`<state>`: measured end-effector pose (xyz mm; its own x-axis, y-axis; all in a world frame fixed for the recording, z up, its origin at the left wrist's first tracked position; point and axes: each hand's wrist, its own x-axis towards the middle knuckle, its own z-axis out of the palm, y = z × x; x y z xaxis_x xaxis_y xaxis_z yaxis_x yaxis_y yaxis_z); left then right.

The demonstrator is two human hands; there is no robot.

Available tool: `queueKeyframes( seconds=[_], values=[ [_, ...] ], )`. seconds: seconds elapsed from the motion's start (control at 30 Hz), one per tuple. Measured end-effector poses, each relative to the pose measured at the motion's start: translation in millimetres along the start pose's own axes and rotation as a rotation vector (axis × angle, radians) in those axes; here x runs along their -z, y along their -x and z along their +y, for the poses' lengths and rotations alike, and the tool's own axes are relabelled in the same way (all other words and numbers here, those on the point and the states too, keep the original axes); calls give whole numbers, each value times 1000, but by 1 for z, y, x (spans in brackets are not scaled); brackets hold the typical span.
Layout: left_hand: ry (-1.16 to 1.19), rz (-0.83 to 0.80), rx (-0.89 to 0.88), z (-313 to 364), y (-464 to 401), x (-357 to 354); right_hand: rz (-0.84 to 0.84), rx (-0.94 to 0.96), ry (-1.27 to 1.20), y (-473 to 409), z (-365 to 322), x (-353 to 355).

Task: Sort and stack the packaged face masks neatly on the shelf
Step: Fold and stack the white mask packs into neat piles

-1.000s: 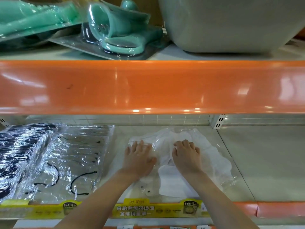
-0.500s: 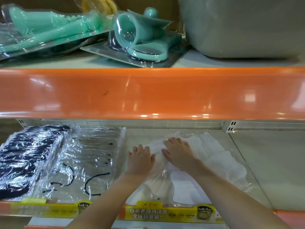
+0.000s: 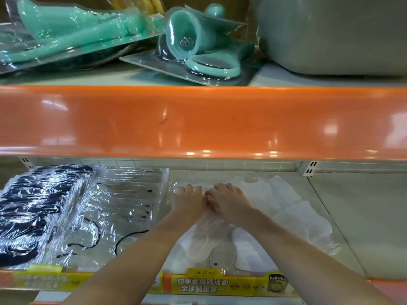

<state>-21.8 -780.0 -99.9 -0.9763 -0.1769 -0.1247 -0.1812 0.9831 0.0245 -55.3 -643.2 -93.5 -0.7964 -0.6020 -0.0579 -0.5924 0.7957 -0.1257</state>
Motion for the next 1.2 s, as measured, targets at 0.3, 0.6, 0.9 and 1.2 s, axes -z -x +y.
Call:
queueKeyframes(
  seconds=[0.3, 0.6, 0.9, 1.2],
  values=[
    [4, 193, -84, -3, 32, -1, -135, -140, -9, -13, -9, 12],
    [-57, 154, -141, -11, 49, -7, -122, -222, 13, -38, -26, 6],
    [32, 215, -135, -32, 30, 10, -118, -346, -1, -52, -39, 8],
    [-45, 81, -59, -32, 8, 10, 100, -156, 38, -30, -37, -4]
  ],
)
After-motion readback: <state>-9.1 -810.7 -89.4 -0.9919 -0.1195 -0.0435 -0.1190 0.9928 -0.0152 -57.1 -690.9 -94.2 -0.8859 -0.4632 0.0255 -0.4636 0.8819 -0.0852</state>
